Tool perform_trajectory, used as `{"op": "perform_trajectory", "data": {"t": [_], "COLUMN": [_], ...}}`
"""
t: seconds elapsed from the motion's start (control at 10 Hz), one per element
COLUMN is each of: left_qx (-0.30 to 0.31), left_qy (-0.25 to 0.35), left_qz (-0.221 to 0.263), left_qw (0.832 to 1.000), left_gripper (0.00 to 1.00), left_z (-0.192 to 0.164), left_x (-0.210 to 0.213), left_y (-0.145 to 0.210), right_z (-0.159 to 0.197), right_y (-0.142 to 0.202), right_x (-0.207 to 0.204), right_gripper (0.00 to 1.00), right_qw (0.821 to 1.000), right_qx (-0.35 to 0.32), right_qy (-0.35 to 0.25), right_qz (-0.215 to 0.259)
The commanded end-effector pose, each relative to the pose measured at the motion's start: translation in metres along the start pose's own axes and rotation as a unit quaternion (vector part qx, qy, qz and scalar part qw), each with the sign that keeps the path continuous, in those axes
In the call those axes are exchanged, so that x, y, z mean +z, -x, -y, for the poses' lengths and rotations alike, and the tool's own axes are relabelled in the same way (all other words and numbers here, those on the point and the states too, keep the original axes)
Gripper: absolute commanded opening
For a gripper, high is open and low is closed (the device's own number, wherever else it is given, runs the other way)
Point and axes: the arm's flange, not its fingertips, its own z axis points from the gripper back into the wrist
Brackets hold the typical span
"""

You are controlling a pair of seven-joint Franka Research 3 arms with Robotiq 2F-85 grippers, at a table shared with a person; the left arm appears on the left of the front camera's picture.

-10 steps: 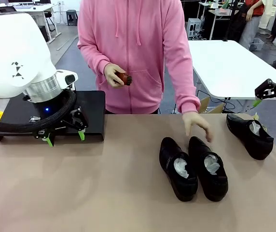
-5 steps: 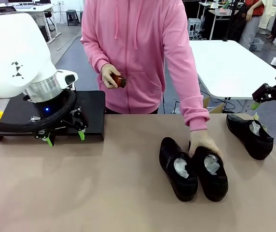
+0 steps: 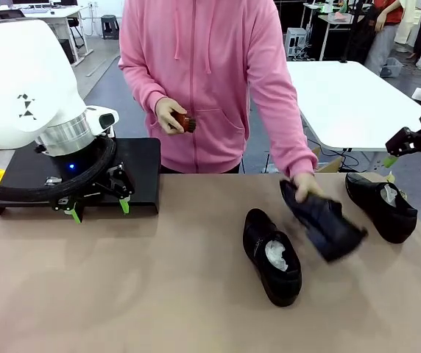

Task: Organize the shoes by placing them on the stand.
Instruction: Pick up one Shoe and place it in the middle of the table.

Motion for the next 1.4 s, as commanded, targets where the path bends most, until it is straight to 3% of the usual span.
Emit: {"op": "perform_trajectory", "data": {"t": [0.0,0.8,1.3], "left_qx": [0.007,0.007,0.007], "left_qy": [0.002,0.002,0.002], "left_qz": [0.0,0.0,0.0], "left_qw": [1.0,1.0,1.0], "left_gripper": [0.99,0.99,0.99], "left_z": [0.0,0.0,0.0], "left_x": [0.002,0.002,0.002], "left_y": [-0.001,-0.001,-0.001], "right_z": [0.004,-0.038,-0.033], "right_y": [-0.003,0.013,0.007], "right_x": [0.007,-0.049,-0.089], "right_gripper": [1.0,1.0,1.0], "right_qw": [1.0,0.989,0.985], "right_qx": [0.016,0.143,0.158], "right_qy": [-0.004,0.009,0.022], "right_qz": [-0.009,-0.049,-0.067]}}
